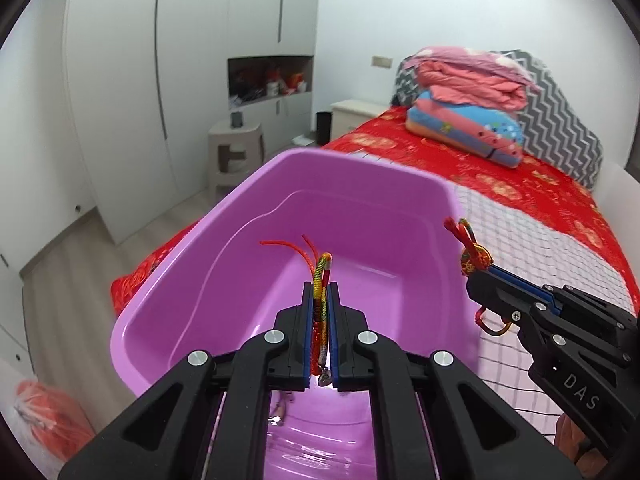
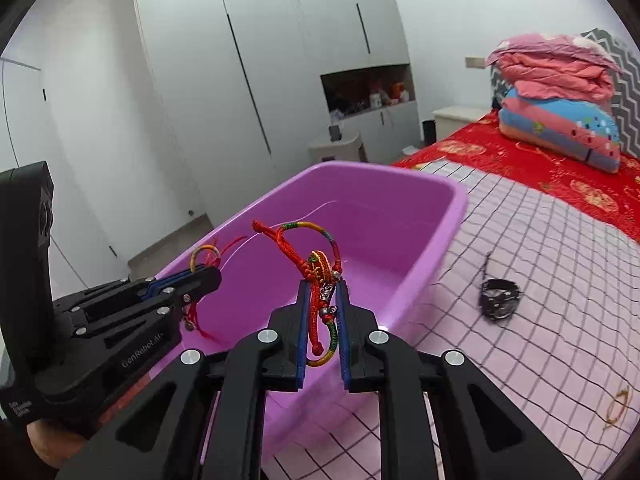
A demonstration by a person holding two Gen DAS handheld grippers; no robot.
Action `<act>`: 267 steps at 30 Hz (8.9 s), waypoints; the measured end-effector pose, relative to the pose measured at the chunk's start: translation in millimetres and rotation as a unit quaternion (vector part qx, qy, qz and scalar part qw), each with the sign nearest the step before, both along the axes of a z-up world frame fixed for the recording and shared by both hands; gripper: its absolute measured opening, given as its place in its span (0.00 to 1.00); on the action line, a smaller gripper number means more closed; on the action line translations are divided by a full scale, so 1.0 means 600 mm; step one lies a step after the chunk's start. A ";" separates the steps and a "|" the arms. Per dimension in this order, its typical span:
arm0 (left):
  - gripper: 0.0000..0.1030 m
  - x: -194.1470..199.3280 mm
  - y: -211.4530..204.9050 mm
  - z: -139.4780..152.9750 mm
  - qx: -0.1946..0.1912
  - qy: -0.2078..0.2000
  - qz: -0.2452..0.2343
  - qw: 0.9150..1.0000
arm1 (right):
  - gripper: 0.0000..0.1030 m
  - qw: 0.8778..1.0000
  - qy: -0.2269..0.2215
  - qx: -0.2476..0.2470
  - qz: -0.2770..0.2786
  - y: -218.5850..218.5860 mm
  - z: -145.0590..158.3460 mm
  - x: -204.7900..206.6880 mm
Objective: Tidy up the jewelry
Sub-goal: 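Carry both bracelets into the purple tub and open both tools, then withdraw both tools from the tub toward the bed, then move left tool over the black watch while right tool approaches the braided bracelet, then grasp the black watch with left tool while right tool grasps the braided bracelet, then lift and carry the watch and bracelet over the purple tub with both tools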
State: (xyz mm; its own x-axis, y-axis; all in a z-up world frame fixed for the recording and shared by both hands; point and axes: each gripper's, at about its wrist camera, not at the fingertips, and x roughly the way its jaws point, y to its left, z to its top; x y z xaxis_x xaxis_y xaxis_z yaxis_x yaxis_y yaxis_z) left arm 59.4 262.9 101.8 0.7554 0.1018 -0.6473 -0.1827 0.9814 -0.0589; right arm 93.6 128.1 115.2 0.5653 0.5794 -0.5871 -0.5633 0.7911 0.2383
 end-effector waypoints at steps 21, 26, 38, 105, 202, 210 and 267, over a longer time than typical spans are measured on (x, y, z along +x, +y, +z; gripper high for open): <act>0.92 -0.020 0.061 -0.026 0.008 0.017 0.095 0.995 | 0.37 0.999 0.009 -0.034 -0.014 0.026 -0.030 0.022; 0.93 -0.026 0.057 -0.029 0.001 0.029 0.099 0.995 | 0.39 0.999 0.008 -0.033 -0.016 0.015 -0.028 0.013; 0.94 -0.043 0.029 -0.017 0.015 0.024 0.100 0.995 | 0.47 0.999 0.002 -0.026 -0.024 -0.009 -0.019 -0.004; 0.94 -0.100 -0.284 -0.013 0.039 0.022 -0.060 0.997 | 0.67 0.977 0.010 0.009 -0.213 -0.382 -0.047 -0.172; 0.83 0.449 -0.377 -0.343 0.034 0.126 -0.069 0.989 | 0.63 0.889 0.126 -0.154 -0.413 -0.595 -0.370 0.115; 0.63 0.447 -0.378 -0.337 0.028 0.116 -0.078 0.990 | 0.26 0.898 0.119 -0.172 -0.387 -0.572 -0.370 0.118; 0.63 -0.048 -0.228 0.024 -0.014 -0.022 -0.108 0.994 | 0.06 0.983 -0.013 -0.002 -0.181 -0.300 -0.018 -0.107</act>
State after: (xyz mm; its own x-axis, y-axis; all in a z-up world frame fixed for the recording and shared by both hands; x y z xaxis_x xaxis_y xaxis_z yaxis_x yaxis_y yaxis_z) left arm 30.9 126.3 116.2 0.7853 -0.0842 -0.6134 0.0357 0.9952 -0.0908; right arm 29.7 -52.1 104.3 0.7494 0.3347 -0.5713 -0.2502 0.9420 0.2237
